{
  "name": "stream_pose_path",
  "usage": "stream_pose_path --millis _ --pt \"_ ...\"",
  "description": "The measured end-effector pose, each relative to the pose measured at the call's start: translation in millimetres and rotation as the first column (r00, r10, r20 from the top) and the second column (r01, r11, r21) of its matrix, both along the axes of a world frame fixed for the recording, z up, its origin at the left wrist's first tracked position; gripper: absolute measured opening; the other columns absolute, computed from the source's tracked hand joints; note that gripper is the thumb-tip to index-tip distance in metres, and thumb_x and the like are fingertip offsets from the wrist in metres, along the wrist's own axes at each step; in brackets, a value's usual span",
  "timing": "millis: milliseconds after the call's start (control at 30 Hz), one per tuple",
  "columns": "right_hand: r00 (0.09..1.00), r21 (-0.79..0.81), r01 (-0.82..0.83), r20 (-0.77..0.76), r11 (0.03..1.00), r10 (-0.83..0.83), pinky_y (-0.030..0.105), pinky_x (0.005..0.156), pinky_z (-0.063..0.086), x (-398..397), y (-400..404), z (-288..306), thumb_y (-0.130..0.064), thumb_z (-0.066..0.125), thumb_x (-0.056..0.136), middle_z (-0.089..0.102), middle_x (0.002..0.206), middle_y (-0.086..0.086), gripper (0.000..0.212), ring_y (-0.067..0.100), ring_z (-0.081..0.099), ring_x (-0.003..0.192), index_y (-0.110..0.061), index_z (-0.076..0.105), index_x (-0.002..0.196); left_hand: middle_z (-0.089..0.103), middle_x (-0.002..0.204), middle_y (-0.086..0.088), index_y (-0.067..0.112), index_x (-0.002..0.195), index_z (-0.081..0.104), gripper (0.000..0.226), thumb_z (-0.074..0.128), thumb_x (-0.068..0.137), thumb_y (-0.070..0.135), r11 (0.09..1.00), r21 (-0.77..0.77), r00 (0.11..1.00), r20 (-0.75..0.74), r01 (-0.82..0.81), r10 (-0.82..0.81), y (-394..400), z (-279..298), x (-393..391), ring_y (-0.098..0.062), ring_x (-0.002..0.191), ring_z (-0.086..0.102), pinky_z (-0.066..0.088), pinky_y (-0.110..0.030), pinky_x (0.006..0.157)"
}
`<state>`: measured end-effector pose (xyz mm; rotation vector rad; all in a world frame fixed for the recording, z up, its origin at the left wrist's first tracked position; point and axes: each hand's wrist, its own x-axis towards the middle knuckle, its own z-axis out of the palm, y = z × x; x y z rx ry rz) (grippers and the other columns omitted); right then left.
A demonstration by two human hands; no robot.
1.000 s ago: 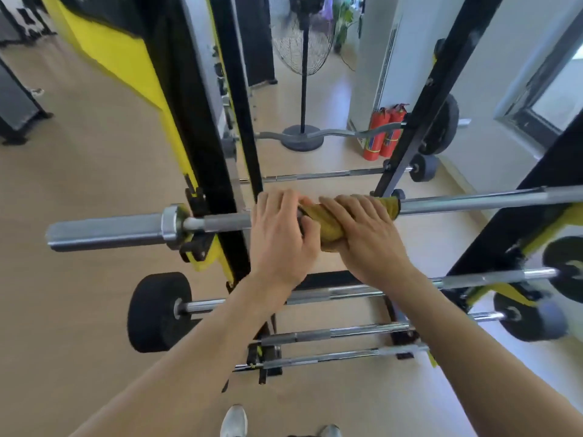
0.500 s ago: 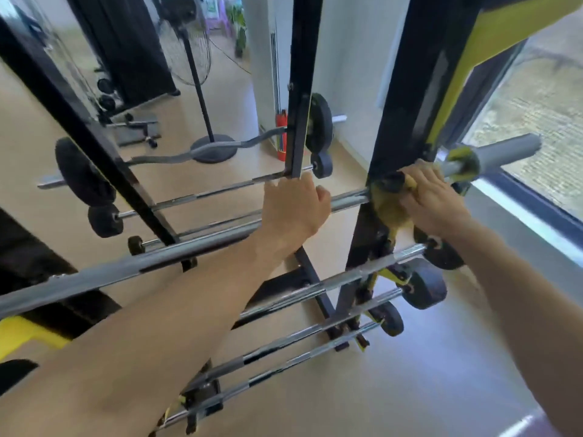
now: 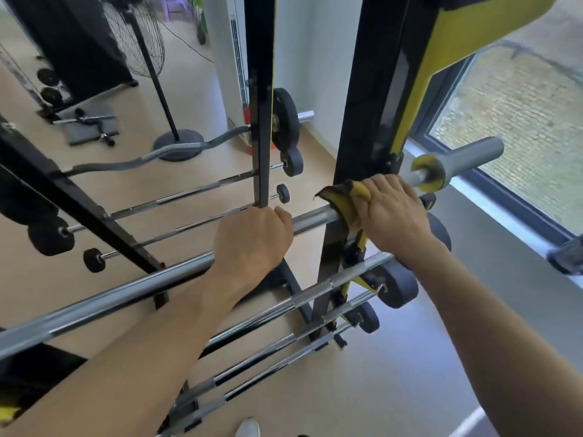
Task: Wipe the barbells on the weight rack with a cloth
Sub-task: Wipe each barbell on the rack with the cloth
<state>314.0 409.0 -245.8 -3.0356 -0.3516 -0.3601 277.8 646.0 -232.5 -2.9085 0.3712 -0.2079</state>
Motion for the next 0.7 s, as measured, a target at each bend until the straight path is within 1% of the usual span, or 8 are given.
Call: stream_pose_path --millis 67,133,233,333,467,533,567,700 --pt "0.988 0.042 0.151 0.004 0.988 -0.151 0.041 0.105 0.034 3 -4 -1 -0.048 0.015 0.103 0.052 0.109 -0.004 0.044 0.023 0.048 0.110 -0.025 0.052 0.111 0.070 0.097 -0.010 0.009 0.129 0.049 0.030 0.034 0.104 0.014 1.000 0.009 0.999 -0.036 -0.017 0.017 -2 -3 -1 -0.030 0.081 0.069 0.046 -0.035 0.054" --pt "0.979 0.194 0.192 0.032 0.962 -0.202 0.045 0.110 0.028 -3 28 -3 -0.042 0.021 0.105 0.056 0.104 0.000 0.040 0.027 0.049 0.109 -0.021 0.054 0.101 0.069 0.095 -0.010 0.009 0.121 0.055 0.028 0.033 0.104 0.018 0.996 -0.059 0.997 -0.041 -0.063 0.060 -5 1 3 -0.030 0.082 0.068 0.049 -0.038 0.059" --pt "0.996 0.323 -0.035 0.086 0.946 0.007 0.049 0.118 0.016 -26 77 -15 -0.036 0.031 0.100 0.059 0.102 -0.003 0.029 0.024 0.048 0.110 -0.021 0.057 0.098 0.062 0.080 -0.004 0.017 0.089 0.059 0.030 0.035 0.103 0.026 0.961 -0.196 0.979 -0.096 -0.196 0.180 -9 7 -1 -0.025 0.073 0.061 0.048 -0.037 0.064" --pt "0.955 0.253 -0.296 0.056 0.921 0.292 0.050 0.117 0.017 -33 68 -17 -0.039 0.036 0.097 0.058 0.111 -0.006 0.030 0.021 0.048 0.114 -0.024 0.056 0.114 0.054 0.070 0.001 0.021 0.079 0.055 0.028 0.041 0.098 0.035 0.848 -0.352 0.913 -0.248 -0.396 0.323 -14 9 3 -0.021 0.067 0.054 0.047 -0.035 0.068" --pt "0.892 0.052 -0.450 -0.012 0.891 0.451 0.042 0.115 0.023 -16 33 -6 -0.039 0.041 0.094 0.057 0.126 -0.005 0.043 0.021 0.049 0.121 -0.027 0.046 0.136 0.062 0.084 -0.006 0.017 0.083 0.056 0.050 0.023 0.091 0.053 0.817 -0.287 0.846 -0.363 -0.500 0.391 -9 0 15 -0.025 0.075 0.057 0.053 -0.041 0.080" --pt "0.894 -0.005 -0.445 -0.049 0.895 0.445 0.041 0.118 0.025 -7 17 1 -0.036 0.050 0.096 0.057 0.132 -0.005 0.048 0.020 0.048 0.128 -0.030 0.041 0.143 0.060 0.083 -0.005 0.018 0.086 0.058 0.072 0.003 0.071 0.062 0.848 -0.207 0.848 -0.341 -0.488 0.405 -7 -2 17 -0.024 0.072 0.055 0.052 -0.040 0.076" --pt "0.910 -0.031 -0.412 -0.055 0.910 0.410 0.041 0.120 0.024 -2 4 5 -0.035 0.054 0.096 0.056 0.137 -0.006 0.052 0.019 0.045 0.133 -0.030 0.040 0.145 0.058 0.078 -0.004 0.018 0.083 0.059 0.073 0.002 0.069 0.063 0.832 -0.218 0.845 -0.310 -0.509 0.436 -7 -4 16 -0.024 0.070 0.056 0.051 -0.038 0.072" --pt "0.978 -0.163 -0.205 -0.058 0.965 0.198 0.048 0.123 0.013 7 -62 25 -0.022 0.053 0.097 0.043 0.154 -0.005 0.059 0.014 0.030 0.147 -0.025 0.034 0.153 0.056 0.059 -0.005 0.014 0.063 0.057 0.047 0.036 0.095 0.041 0.725 -0.393 0.804 -0.068 -0.566 0.591 -23 -1 -3 -0.024 0.054 0.056 0.054 -0.036 0.060"
